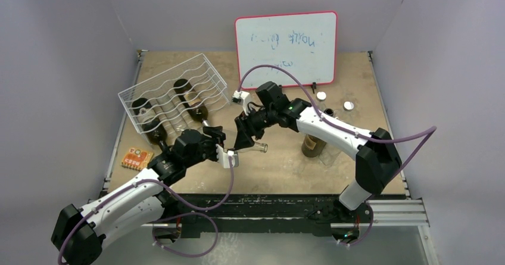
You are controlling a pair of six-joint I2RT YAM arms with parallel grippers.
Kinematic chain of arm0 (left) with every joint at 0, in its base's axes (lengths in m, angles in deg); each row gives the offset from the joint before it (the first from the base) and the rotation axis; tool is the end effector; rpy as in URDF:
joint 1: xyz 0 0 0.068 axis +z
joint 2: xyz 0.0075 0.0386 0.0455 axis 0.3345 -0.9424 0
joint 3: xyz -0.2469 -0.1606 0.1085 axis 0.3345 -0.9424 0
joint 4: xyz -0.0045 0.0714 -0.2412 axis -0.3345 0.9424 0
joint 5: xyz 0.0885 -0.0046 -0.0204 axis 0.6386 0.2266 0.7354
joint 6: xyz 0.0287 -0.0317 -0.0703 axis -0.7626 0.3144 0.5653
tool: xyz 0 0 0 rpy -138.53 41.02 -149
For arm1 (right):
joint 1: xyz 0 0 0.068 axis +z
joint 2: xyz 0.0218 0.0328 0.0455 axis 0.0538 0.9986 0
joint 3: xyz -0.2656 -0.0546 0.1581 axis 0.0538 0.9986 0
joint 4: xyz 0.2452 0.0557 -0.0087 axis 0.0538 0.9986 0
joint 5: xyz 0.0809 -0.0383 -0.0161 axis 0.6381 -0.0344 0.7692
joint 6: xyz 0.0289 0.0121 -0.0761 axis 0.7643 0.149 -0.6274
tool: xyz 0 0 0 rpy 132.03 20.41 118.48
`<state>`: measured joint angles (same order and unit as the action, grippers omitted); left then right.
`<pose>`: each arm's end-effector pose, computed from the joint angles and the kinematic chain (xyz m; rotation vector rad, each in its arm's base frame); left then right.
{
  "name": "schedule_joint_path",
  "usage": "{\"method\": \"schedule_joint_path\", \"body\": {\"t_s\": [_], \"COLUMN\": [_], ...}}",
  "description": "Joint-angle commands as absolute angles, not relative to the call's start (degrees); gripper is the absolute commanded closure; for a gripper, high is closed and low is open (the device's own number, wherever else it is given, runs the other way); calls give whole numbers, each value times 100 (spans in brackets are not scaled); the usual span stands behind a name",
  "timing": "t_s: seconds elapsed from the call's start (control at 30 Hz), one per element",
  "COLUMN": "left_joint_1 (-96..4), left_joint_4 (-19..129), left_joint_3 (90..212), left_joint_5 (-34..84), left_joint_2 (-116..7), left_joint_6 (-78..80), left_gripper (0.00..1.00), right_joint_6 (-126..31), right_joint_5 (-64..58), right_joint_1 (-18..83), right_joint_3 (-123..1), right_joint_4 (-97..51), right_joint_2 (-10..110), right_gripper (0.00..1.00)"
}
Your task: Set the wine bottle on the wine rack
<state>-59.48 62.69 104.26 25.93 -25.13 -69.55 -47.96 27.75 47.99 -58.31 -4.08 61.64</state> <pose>0.1300 -0.1211 0.2430 1.5938 1.2491 0.0794 0.2350 0.2976 0.3150 -1.1379 2.0756 1.2216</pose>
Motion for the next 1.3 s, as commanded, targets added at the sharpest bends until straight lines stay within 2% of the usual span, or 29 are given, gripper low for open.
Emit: {"method": "schedule_joint_path", "body": {"t_s": [0.0,0.03,0.1,0.17,0.47,0.77,1.0,1.2,1.27], "left_joint_1": [-5979,-5975,-5978,-5977,-5976,-5967,-5932,-5847,-5780], "left_joint_4": [5392,5369,5367,5399,5606,5610,5262,5582,5757], "left_joint_3": [10531,10523,10527,10547,10663,10819,11590,12557,12871], "left_joint_5": [2577,2582,2578,2529,2396,2347,3271,5293,5563], "left_joint_2": [-2327,-2338,-2347,-2382,-2452,-2252,-2128,-2420,-2616], "left_joint_6": [-6861,-6817,-6751,-6720,-6682,-6358,-3803,-1580,-1220], "left_gripper": [86,79,45,38,26,21,19,18,17], "right_joint_6": [-4671,-4632,-4562,-4484,-4263,-4197,-4162,-4159,-4175], "right_joint_5": [2780,2611,2296,1930,1039,367,-287,-748,-853], "right_joint_1": [4896,4896,4896,4896,4896,4892,4887,4888,4889], "right_joint_3": [-5985,-5987,-5996,-6004,-5971,-5884,-5587,-5151,-5018], "right_joint_4": [-357,-378,-419,-473,-370,-221,-349,-1116,-1541], "right_joint_2": [6109,6058,5937,5751,5145,4758,4670,4736,4753], "right_gripper": [100,100,100,100,100,100,100,100,100]}}
